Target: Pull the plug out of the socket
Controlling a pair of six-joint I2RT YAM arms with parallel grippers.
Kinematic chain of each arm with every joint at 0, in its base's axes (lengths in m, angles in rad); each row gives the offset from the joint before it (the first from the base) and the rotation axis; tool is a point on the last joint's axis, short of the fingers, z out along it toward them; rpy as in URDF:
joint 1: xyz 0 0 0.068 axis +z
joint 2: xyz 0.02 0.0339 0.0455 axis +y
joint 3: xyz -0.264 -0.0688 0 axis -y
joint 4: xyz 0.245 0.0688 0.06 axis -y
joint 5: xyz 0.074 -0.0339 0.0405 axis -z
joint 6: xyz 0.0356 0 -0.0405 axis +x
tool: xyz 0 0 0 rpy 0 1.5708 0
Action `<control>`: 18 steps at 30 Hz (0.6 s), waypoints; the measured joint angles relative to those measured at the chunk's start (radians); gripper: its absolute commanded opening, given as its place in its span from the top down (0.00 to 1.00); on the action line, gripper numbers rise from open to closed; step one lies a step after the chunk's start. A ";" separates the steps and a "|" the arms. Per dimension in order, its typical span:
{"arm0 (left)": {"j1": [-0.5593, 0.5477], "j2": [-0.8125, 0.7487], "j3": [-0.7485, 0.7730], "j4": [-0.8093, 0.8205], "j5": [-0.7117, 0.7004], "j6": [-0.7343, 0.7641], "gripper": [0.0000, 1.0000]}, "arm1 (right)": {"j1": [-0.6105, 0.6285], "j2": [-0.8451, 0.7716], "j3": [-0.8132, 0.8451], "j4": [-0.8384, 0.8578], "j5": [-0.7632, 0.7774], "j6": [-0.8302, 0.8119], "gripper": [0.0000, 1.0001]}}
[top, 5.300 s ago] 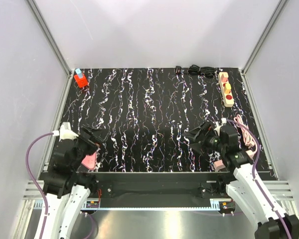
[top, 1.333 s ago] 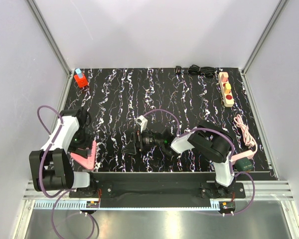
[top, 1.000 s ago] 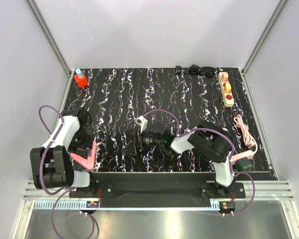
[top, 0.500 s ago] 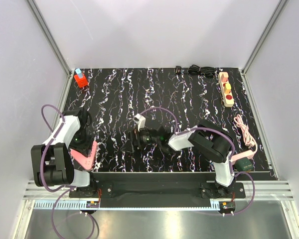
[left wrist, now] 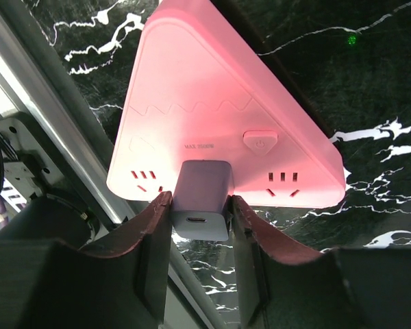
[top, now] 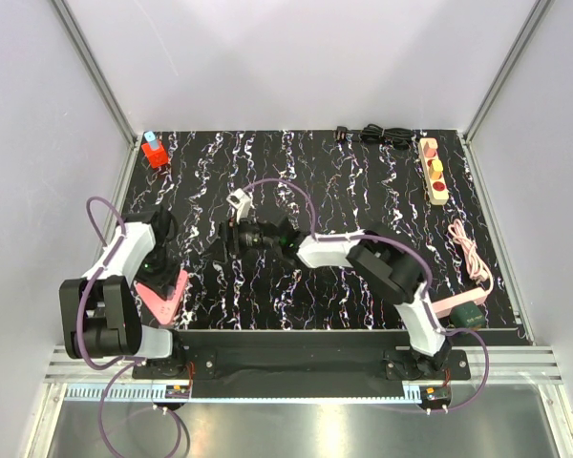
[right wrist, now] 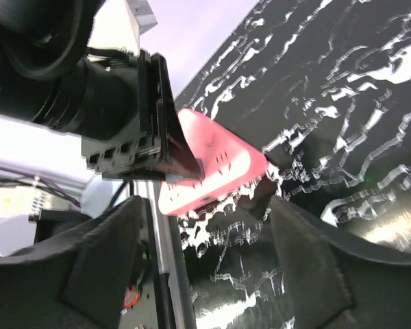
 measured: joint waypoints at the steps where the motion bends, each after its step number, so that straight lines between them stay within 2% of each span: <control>1: -0.008 0.000 0.000 0.002 -0.005 0.005 1.00 | 0.000 0.026 0.019 0.017 -0.013 0.014 0.30; 2: -0.016 0.000 0.000 0.005 -0.010 0.010 1.00 | 0.000 0.046 0.028 0.029 -0.025 0.029 0.38; 6: -0.052 0.000 -0.001 0.020 -0.029 0.036 1.00 | 0.001 0.133 0.024 0.068 -0.063 0.076 0.50; 13: -0.060 -0.036 -0.022 0.070 -0.003 0.113 1.00 | 0.001 0.156 -0.001 0.085 -0.107 0.044 0.53; 18: -0.079 -0.098 -0.055 0.160 0.083 0.155 1.00 | 0.005 0.156 -0.032 0.119 -0.145 0.030 0.57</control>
